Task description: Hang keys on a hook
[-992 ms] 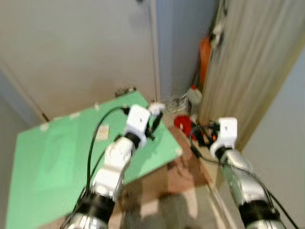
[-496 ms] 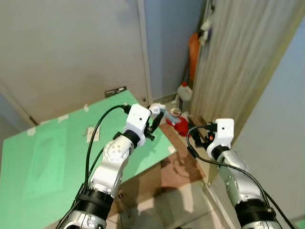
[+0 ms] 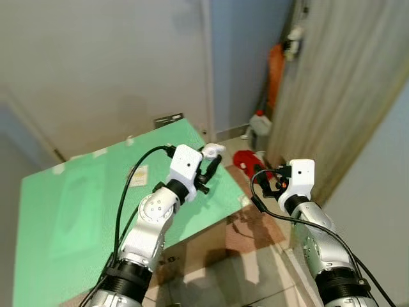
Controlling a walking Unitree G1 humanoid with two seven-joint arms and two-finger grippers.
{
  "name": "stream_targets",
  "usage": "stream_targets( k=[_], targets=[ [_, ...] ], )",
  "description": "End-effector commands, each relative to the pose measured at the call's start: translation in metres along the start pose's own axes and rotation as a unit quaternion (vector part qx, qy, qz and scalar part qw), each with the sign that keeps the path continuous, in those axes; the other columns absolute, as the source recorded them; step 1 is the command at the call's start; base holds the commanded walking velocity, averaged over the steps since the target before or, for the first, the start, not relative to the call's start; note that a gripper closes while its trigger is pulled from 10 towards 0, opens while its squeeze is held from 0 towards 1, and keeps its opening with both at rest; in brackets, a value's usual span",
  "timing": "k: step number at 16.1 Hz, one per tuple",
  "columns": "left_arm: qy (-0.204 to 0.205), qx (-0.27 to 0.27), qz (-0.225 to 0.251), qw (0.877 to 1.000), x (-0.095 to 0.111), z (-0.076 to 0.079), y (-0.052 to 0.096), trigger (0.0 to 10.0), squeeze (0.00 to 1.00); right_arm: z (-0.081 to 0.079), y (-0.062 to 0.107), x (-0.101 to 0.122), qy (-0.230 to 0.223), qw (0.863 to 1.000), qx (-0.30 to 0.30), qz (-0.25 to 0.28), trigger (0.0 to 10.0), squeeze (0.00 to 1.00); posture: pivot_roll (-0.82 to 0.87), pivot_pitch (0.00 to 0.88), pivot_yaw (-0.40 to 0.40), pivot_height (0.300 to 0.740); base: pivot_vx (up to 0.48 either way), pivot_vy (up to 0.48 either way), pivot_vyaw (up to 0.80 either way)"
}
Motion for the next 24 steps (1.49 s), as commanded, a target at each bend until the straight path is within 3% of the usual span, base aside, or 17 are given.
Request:
stream_targets(
  k=[1,4,15,24],
  targets=[
    [0.001,-0.013,0.017,1.0,0.008,0.003,0.001,0.0,0.0,-0.001,-0.003,0.001,0.008,1.0,0.004,-0.003,10.0,0.0,-0.07,0.0,0.101,0.731,0.0,0.442,0.0],
    [-0.013,-0.033,0.017,0.999,0.009,0.01,0.001,0.0,0.0,-0.001,-0.004,0.001,0.002,1.0,0.007,-0.006,10.0,0.0,-0.07,0.0,0.099,0.731,0.0,0.45,-0.77],
    [-0.001,-0.021,0.004,1.0,0.005,0.0,-0.003,0.0,0.0,-0.001,-0.003,0.0,0.0,1.0,0.003,-0.007,10.0,0.0,-0.08,0.0,0.104,0.731,0.0,0.0,-0.71],
    [-0.016,-0.051,0.008,0.999,0.011,0.008,-0.01,0.0,0.0,-0.002,-0.001,-0.002,-0.003,1.0,0.004,-0.007,10.0,0.0,-0.1,0.0,0.115,0.731,0.0,-0.093,-0.69]
  ],
)
Point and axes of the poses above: a point about 5 cm out from each wrist's last joint towards the gripper, its own y axis pointing back from the gripper into the wrist, its own x axis along the axis of the wrist's last joint, z = x × y, the point moved 3 cm from there along -y, pointing out of the wrist towards the gripper, and after that the axes turned 10 degrees about y, right-handed, at the moved point
